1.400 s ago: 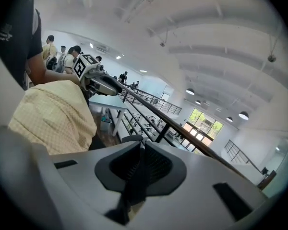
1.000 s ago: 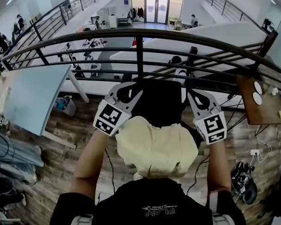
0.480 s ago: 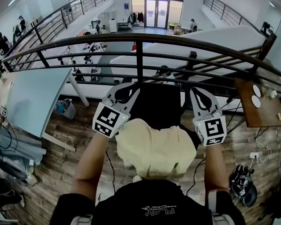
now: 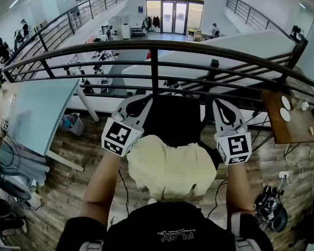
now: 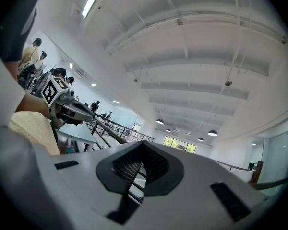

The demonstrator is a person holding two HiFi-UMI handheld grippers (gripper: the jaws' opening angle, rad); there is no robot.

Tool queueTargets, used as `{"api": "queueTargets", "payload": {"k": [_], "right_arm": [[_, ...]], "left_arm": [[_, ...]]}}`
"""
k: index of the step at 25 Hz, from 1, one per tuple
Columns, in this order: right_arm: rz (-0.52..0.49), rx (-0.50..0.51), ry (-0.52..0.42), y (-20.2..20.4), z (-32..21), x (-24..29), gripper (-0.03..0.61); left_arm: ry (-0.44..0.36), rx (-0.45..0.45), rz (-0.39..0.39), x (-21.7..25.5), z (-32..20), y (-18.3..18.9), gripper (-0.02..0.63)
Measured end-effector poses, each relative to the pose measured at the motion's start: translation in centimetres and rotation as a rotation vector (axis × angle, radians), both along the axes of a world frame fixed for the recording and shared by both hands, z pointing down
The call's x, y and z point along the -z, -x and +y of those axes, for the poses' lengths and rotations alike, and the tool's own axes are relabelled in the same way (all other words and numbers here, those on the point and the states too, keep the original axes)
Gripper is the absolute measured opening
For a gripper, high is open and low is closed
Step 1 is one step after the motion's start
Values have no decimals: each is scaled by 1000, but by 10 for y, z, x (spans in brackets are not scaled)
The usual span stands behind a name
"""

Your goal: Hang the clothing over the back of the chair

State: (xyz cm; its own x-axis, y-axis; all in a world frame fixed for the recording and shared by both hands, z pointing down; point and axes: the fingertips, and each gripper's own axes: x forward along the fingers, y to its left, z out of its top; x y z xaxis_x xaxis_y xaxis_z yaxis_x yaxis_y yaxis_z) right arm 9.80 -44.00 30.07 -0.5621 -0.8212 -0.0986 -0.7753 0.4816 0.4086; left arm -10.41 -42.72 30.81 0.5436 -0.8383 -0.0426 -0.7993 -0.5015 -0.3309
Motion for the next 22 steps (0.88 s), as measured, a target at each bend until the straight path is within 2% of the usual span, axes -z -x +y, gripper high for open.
{"api": "queueTargets", "payload": {"k": [4, 15, 22], "right_arm": [[-26, -7, 10, -5, -1, -3, 18], [-16, -12, -8, -1, -3, -2, 18], [-23, -16, -7, -1, -7, -2, 18]], "left_arm": [[2, 7, 18, 0, 1, 5, 14], [15, 31, 35, -1, -2, 13, 14], [10, 31, 25, -3, -5, 15, 14]]}}
